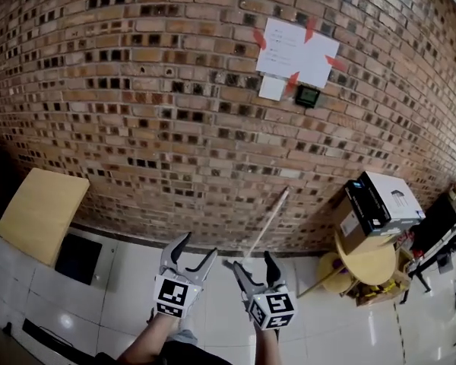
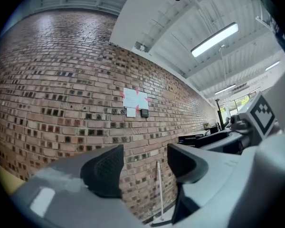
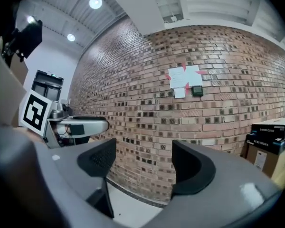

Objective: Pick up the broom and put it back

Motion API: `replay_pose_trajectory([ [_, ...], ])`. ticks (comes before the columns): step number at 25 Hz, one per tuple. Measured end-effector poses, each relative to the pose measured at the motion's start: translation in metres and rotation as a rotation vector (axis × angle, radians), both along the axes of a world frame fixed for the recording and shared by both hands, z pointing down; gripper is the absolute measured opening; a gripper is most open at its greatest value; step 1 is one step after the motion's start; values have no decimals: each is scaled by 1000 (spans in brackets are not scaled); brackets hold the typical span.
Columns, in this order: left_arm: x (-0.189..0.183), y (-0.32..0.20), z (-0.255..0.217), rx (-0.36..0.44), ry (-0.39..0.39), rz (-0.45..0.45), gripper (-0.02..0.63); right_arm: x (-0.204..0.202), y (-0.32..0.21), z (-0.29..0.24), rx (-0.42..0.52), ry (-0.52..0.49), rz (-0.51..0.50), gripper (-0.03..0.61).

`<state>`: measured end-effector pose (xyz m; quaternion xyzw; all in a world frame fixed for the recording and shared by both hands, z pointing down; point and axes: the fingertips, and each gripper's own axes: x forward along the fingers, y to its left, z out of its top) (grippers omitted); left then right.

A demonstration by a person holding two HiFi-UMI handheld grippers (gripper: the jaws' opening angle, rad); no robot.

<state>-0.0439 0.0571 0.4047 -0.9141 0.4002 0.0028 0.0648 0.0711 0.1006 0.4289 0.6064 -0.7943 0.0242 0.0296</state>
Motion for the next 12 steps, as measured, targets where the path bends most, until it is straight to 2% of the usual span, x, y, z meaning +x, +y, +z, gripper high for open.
replay_pose_trajectory([
  [6,-4,-103,-26,10,55,-6,288,12,-99,-37,74,-2,57,372],
  [10,5,-150,-8,-73,71,13,281,17,-135,-46,134,8,106,341],
  [12,13,-165,1,-103,68,22,281,24,-151,-45,134,13,112,315],
])
